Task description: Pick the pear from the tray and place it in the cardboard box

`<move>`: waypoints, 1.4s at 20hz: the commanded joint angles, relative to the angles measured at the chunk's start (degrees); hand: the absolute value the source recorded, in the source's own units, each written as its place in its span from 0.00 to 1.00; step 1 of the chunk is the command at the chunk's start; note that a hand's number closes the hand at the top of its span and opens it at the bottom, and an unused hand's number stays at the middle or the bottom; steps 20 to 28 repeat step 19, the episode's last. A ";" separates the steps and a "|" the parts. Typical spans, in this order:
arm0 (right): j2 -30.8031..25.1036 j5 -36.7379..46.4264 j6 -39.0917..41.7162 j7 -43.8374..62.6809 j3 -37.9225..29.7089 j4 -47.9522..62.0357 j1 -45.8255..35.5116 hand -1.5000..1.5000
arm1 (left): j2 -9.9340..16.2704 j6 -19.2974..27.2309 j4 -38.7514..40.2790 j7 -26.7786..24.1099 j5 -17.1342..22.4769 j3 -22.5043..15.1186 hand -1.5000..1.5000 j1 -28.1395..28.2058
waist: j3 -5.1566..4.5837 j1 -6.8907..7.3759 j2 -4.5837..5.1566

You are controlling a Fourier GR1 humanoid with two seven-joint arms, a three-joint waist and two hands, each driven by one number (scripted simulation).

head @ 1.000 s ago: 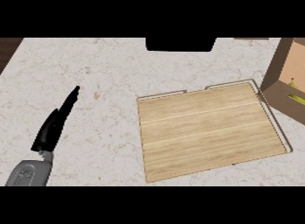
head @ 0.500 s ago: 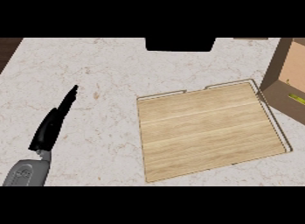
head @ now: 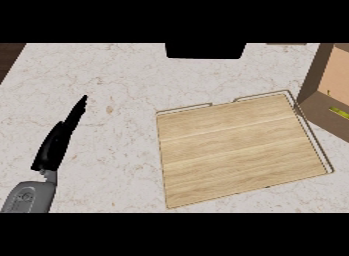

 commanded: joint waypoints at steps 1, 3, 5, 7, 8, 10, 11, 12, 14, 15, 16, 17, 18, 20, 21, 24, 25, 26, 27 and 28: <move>-1.19 -5.38 0.59 -8.83 -4.08 1.15 3.70 0.00 | -2.32 1.64 1.48 0.28 -1.34 -1.15 0.50 -0.26 | -0.06 -0.48 -0.15; -3.09 -6.92 0.87 -10.57 -5.43 1.96 6.23 0.00 | -0.50 0.23 -3.70 -0.62 -0.62 -0.82 0.50 4.79 | -0.07 -0.14 -0.33; -3.65 -8.19 -0.59 -14.58 -6.72 5.04 6.55 0.00 | 0.26 -1.28 -2.06 -0.13 0.01 -0.18 0.50 2.22 | -0.02 0.13 -0.06; -6.13 -10.08 2.35 -15.81 -8.05 6.02 8.09 0.00 | -0.87 0.62 2.55 -1.70 -0.99 0.31 0.50 0.03 | -0.04 -0.36 -0.01; -7.17 -10.41 3.20 -17.93 -8.90 6.77 9.15 0.00 | -1.42 0.63 4.20 -0.02 -0.85 0.43 0.50 -3.51 | 0.05 -0.46 0.29; -8.66 -12.06 4.55 -18.00 -9.42 7.95 10.58 0.00 | -0.14 0.03 4.71 -4.13 -0.85 1.05 0.50 -0.86 | -0.03 -0.44 -0.02; -7.22 -13.02 3.72 -21.88 -11.00 9.12 12.85 0.00 | 0.46 -1.15 -0.30 -0.80 -0.02 0.80 0.50 0.84 | 0.11 0.25 0.07; -7.73 -12.85 3.89 -19.96 -9.26 9.09 12.52 0.00 | -1.57 0.24 -3.52 0.22 -1.50 -1.34 0.50 3.31 | -0.03 -0.04 -0.28; -9.38 -14.31 7.13 -22.94 -10.49 9.87 15.68 0.00 | -0.03 -0.45 0.04 -1.73 -0.19 1.28 0.50 1.66 | 0.00 -0.26 -0.19; -6.87 -14.16 4.75 -23.97 -9.44 10.43 14.53 0.00 | -1.90 1.51 4.06 -2.09 -1.79 0.59 0.50 -2.19 | -0.03 -0.42 -0.12; -9.56 -13.95 6.05 -23.34 -9.57 11.63 15.55 0.00 | -0.42 -1.50 -0.47 1.01 0.09 0.79 0.50 -0.74 | 0.04 0.05 -0.09; -9.94 -13.89 6.12 -22.97 -8.62 11.73 15.11 0.00 | -1.33 -0.36 0.40 -1.90 -0.56 0.41 0.50 1.42 | 0.00 0.03 -0.14; -8.28 -14.84 6.31 -23.28 -8.00 11.02 15.45 0.00 | -1.02 0.46 2.86 -4.58 -1.89 0.53 0.50 1.13 | -0.07 -0.37 -0.27; -9.96 -14.92 7.60 -23.91 -8.50 12.15 16.10 0.00 | -2.76 0.83 -0.28 -0.18 -2.10 -1.01 0.50 0.57 | 0.01 -0.08 -0.17; -9.96 -14.92 7.60 -23.91 -8.50 12.15 16.10 0.00 | -2.76 0.83 -0.28 -0.18 -2.10 -1.01 0.50 0.57 | 0.01 -0.08 -0.17; -9.96 -14.92 7.60 -23.91 -8.50 12.15 16.10 0.00 | -2.76 0.83 -0.28 -0.18 -2.10 -1.01 0.50 0.57 | 0.01 -0.08 -0.17; -9.96 -14.92 7.60 -23.91 -8.50 12.15 16.10 0.00 | -2.76 0.83 -0.28 -0.18 -2.10 -1.01 0.50 0.57 | 0.01 -0.08 -0.17; -9.96 -14.92 7.60 -23.91 -8.50 12.15 16.10 0.00 | -2.76 0.83 -0.28 -0.18 -2.10 -1.01 0.50 0.57 | 0.01 -0.08 -0.17; -9.96 -14.92 7.60 -23.91 -8.50 12.15 16.10 0.00 | -2.76 0.83 -0.28 -0.18 -2.10 -1.01 0.50 0.57 | 0.01 -0.08 -0.17; -9.96 -14.92 7.60 -23.91 -8.50 12.15 16.10 0.00 | -2.76 0.83 -0.28 -0.18 -2.10 -1.01 0.50 0.57 | 0.01 -0.08 -0.17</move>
